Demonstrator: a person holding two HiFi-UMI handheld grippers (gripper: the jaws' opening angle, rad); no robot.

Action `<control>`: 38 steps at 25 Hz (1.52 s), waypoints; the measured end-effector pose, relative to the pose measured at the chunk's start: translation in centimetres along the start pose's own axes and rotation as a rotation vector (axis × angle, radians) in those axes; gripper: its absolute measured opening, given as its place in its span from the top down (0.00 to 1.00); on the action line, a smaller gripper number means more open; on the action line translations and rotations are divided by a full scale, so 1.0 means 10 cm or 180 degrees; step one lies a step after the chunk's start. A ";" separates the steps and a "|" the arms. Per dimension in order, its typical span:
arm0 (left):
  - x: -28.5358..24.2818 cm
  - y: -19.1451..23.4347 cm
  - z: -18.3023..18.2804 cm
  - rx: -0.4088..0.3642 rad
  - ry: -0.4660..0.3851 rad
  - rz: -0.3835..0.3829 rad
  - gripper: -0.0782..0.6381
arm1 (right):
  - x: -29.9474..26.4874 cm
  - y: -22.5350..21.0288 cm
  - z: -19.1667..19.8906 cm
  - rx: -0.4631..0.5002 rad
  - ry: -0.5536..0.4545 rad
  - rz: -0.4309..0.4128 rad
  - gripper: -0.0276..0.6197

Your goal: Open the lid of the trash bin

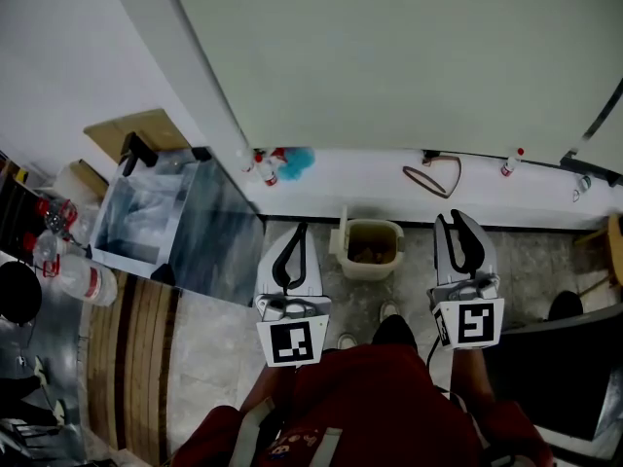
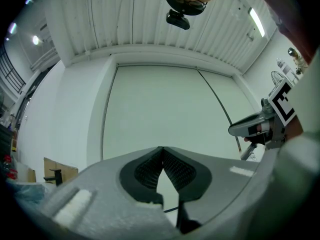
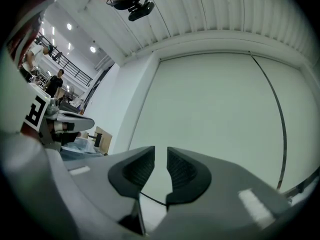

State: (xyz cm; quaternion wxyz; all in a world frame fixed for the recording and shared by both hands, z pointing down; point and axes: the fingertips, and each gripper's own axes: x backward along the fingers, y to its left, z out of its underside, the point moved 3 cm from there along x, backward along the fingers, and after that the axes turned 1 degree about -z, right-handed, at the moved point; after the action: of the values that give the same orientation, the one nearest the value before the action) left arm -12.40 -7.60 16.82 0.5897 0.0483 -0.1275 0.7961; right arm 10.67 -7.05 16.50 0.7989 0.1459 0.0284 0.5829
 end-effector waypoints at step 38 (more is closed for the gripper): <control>-0.02 0.21 0.32 0.0103 0.0190 -0.0044 0.89 | -0.19 0.19 0.24 0.0029 0.0269 -0.0025 0.96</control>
State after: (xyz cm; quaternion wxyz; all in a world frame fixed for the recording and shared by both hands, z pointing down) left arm -14.58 -9.17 19.52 0.5978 0.0349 -0.0966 0.7950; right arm 8.81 -8.76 19.07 0.7985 0.1247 0.0653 0.5852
